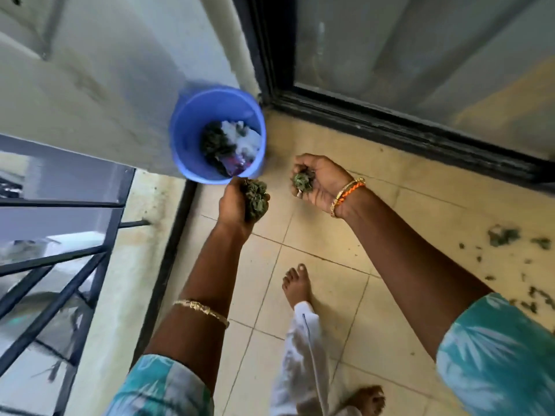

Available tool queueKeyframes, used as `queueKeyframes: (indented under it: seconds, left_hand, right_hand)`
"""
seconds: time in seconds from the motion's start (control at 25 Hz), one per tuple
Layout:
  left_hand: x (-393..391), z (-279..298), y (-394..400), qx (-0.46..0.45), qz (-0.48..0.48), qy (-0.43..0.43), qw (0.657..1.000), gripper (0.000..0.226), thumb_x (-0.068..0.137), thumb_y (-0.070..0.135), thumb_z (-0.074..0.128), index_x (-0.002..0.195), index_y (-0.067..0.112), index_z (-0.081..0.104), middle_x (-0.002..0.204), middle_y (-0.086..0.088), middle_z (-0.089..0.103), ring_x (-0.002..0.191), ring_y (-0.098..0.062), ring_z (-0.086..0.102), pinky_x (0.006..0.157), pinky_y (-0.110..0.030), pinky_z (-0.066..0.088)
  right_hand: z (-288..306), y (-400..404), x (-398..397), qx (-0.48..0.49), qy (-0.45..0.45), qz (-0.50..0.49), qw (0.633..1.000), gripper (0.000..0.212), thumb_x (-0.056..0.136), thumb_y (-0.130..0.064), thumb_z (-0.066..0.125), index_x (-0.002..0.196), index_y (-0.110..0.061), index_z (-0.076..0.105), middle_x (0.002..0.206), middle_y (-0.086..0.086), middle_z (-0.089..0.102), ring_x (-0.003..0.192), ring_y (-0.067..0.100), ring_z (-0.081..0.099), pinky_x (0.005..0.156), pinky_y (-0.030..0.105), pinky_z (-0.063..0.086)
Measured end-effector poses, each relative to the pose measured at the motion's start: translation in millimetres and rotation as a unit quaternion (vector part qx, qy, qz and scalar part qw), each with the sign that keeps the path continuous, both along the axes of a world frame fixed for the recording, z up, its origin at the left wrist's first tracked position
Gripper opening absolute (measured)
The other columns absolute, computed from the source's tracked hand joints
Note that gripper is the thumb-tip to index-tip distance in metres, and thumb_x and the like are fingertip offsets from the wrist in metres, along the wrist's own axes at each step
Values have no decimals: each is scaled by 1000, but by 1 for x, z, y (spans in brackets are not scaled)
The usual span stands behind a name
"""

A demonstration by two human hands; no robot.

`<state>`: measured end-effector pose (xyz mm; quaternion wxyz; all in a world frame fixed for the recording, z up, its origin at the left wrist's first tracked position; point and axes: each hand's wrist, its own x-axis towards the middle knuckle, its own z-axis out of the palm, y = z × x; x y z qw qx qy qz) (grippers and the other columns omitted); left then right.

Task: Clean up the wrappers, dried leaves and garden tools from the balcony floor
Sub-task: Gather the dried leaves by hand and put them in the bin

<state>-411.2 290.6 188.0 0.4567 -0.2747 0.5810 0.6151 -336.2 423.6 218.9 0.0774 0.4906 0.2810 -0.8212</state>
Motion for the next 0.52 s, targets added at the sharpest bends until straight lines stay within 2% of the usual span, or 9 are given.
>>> queueKeyframes:
  seconds: [0.08,0.16,0.2,0.28,0.36,0.4,0.48,0.52]
  left_hand:
    - [-42,-18,2,17,38,-1,999,28,92,19,26,73,13,45,53,-1,45,41,-13,44,40,-16,34]
    - [-74,-28,5,50,103,-12,993,32,97,26,26,93,10,54,73,-7,59,60,-19,57,53,-24,50]
    - [-84,-30,5,57,126,-10,990,35,99,31,27,100,11,56,84,-11,62,70,-23,60,61,-30,53]
    - [-96,-31,5,40,140,-10,989,34,100,40,32,101,15,54,93,-10,61,80,-24,59,76,-35,52]
    - [-106,-38,0,0,149,-14,989,30,96,48,40,109,22,50,109,-10,56,98,-25,57,92,-38,49]
    - [-109,-42,-4,-11,144,-13,989,35,95,50,42,118,24,48,119,-9,51,109,-26,54,96,-40,47]
    - [-114,-51,-11,-37,125,-2,991,50,94,51,43,135,25,42,130,-7,46,120,-26,48,90,-40,49]
    - [-113,-56,-11,-58,119,9,991,53,93,50,45,139,23,40,130,-6,45,119,-25,48,83,-37,51]
  right_hand:
    - [-18,-3,-51,20,-5,2,1000,30,93,-12,47,63,-8,49,57,5,52,49,14,49,42,18,43]
    - [-38,-6,-95,32,-17,-12,999,25,93,-15,47,70,-6,54,60,5,56,51,16,53,42,18,45]
    - [-48,-7,-112,36,-23,-16,999,21,92,-18,48,77,-7,56,68,5,58,58,17,54,45,19,47]
    - [-65,-9,-134,33,-31,-15,999,20,91,-28,49,93,-10,56,89,5,56,75,19,53,60,25,48]
    - [-77,-10,-141,10,-29,-5,1000,35,90,-35,50,116,-12,55,105,3,54,89,21,51,75,31,44]
    - [-82,-11,-140,0,-25,-3,1000,43,90,-36,50,127,-14,50,112,2,53,96,21,51,82,33,43]
    - [-86,-12,-133,-11,-8,-3,1000,47,88,-34,51,131,-17,47,125,0,49,112,18,49,94,36,38]
    - [-87,-12,-128,-13,-2,-6,1000,44,86,-33,53,127,-18,48,123,-1,49,110,16,48,94,35,37]
